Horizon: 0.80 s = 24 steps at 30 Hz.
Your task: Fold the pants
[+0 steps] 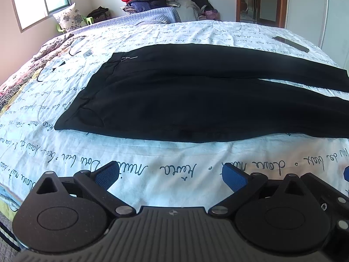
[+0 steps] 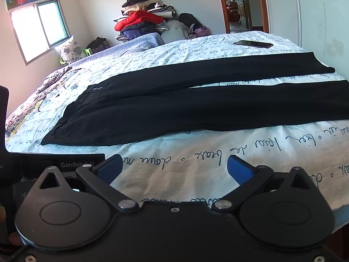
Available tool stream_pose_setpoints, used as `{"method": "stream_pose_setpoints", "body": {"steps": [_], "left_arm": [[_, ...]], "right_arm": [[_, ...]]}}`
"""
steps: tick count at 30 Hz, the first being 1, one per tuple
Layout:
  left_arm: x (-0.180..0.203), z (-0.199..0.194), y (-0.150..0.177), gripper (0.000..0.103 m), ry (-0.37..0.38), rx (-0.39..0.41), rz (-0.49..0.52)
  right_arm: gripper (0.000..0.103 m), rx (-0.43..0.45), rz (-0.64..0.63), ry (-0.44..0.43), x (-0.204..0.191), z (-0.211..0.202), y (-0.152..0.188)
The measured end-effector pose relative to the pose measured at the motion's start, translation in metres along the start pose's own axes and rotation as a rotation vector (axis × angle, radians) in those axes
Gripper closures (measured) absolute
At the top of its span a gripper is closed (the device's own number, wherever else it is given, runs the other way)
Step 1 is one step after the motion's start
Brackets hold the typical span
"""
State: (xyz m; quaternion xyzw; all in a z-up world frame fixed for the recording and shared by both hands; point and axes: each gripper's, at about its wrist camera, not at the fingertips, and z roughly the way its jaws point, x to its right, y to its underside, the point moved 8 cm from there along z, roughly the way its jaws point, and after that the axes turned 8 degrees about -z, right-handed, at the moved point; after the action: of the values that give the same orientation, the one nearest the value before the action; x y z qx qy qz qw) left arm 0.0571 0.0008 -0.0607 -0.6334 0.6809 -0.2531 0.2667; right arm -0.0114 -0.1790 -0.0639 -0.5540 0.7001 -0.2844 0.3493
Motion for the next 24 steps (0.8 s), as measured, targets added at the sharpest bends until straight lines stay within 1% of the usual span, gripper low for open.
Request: {"method": "stream_pose_setpoints", "body": {"steps": [24], "left_arm": [[-0.0003, 0.0011, -0.0005, 0.0, 0.003, -0.007, -0.003]], "right_arm": [[0.0, -0.001, -0.003, -0.013, -0.0005, 0.0016, -0.0005]]}}
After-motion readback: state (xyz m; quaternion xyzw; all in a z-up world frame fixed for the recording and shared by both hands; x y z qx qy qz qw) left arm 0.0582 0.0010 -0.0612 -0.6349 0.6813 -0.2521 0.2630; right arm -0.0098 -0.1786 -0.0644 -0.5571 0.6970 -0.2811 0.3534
